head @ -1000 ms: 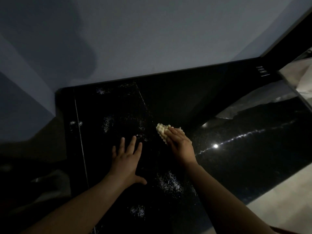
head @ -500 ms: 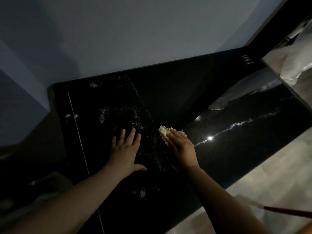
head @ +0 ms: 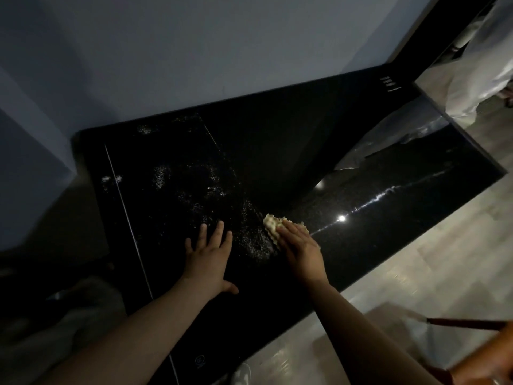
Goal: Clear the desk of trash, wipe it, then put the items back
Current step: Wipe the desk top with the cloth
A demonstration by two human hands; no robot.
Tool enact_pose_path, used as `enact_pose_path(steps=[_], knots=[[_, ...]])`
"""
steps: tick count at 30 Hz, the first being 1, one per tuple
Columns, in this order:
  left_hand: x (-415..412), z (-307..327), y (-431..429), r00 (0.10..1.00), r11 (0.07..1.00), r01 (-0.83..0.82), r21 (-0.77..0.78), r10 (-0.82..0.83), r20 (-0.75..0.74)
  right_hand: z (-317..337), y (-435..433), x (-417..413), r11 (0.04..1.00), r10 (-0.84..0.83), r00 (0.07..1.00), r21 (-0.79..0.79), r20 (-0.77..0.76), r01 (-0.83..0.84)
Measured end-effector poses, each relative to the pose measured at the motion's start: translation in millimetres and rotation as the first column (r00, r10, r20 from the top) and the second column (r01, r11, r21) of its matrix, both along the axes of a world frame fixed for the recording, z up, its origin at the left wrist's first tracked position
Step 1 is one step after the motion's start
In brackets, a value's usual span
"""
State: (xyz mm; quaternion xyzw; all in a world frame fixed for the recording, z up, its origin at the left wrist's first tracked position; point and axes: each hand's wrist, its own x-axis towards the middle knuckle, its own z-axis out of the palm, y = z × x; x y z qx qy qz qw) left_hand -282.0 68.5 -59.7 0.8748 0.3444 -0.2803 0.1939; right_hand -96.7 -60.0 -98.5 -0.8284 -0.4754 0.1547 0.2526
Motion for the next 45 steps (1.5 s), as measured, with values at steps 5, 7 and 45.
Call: enact_pose_path(steps=[5,7,45], knots=[[10.0,3.2,-5.6,0.999,0.999,-0.038,0.004,0.038,-0.037,-6.2,-18.7,-1.2,0.999,-0.001,1.0,0.048,0.004,0.0],[12.1,5.4,-6.4,0.998,0.999,-0.052,0.0,0.052,-0.048,-8.6,-26.4,-1.1,0.998,0.003,1.0,0.057,0.012,-0.004],[-23.6,52.2,-104.2,0.983,0.985,-0.126,0.118,0.108,0.15,37.6,-178.6,-37.3,0.979,-0.183,0.981,0.082,-0.06,0.187]])
